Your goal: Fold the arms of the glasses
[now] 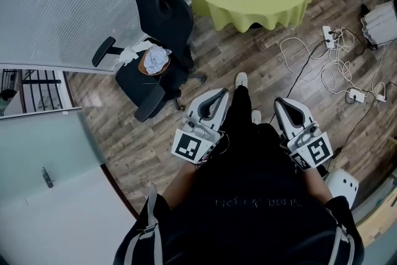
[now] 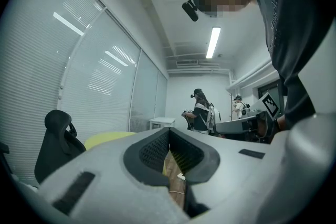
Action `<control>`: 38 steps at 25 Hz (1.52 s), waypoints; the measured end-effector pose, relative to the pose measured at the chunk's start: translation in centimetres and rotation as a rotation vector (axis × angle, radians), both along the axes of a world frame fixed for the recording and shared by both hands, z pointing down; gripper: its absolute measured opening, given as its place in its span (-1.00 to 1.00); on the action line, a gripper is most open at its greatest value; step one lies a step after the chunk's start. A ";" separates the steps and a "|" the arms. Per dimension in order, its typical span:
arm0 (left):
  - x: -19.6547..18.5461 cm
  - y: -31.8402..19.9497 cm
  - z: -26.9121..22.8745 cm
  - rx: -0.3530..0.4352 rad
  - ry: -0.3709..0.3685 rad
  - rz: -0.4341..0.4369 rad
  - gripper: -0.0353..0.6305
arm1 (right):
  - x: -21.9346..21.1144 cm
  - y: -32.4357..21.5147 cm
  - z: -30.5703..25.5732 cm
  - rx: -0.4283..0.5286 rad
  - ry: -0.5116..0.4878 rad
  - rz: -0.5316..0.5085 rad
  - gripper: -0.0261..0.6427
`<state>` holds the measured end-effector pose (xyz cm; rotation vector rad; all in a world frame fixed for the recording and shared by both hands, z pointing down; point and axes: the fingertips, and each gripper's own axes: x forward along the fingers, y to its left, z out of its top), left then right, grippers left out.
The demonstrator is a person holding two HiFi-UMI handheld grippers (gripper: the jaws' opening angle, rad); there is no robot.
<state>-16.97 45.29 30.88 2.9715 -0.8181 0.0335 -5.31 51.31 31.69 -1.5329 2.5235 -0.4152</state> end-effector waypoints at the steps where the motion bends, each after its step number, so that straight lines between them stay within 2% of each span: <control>1: 0.1 -0.9 -0.1 -0.017 0.010 -0.004 -0.84 | -0.1 -0.7 0.0 -0.003 0.002 -0.001 -0.83; 6: 1.0 -6.1 0.4 -0.008 0.003 0.009 -0.84 | 0.6 -5.1 0.9 -0.050 0.017 0.001 -0.83; 13: 1.8 -14.9 0.7 -0.064 0.035 0.004 -0.84 | 0.8 -14.4 0.5 -0.077 0.031 -0.019 -0.83; 15: 1.9 -17.7 0.7 -0.042 0.047 0.001 -0.84 | 0.7 -17.1 0.3 -0.084 0.034 -0.028 -0.83; 20: 3.1 -23.0 -0.2 -0.065 0.074 0.022 -0.84 | 1.2 -22.7 -1.7 -0.068 -0.021 0.002 -0.83; 24: 3.0 -25.5 0.3 -0.018 0.054 0.041 -0.84 | 2.4 -24.1 -0.7 -0.096 -0.005 0.045 -0.83; 32: 4.3 -28.2 1.6 -0.048 0.000 0.055 -0.84 | 4.5 -26.5 0.6 -0.135 -0.013 0.070 -0.83; 38: 5.6 -31.0 1.8 -0.052 -0.020 0.024 -0.84 | 6.5 -29.9 1.7 -0.148 -0.037 0.030 -0.83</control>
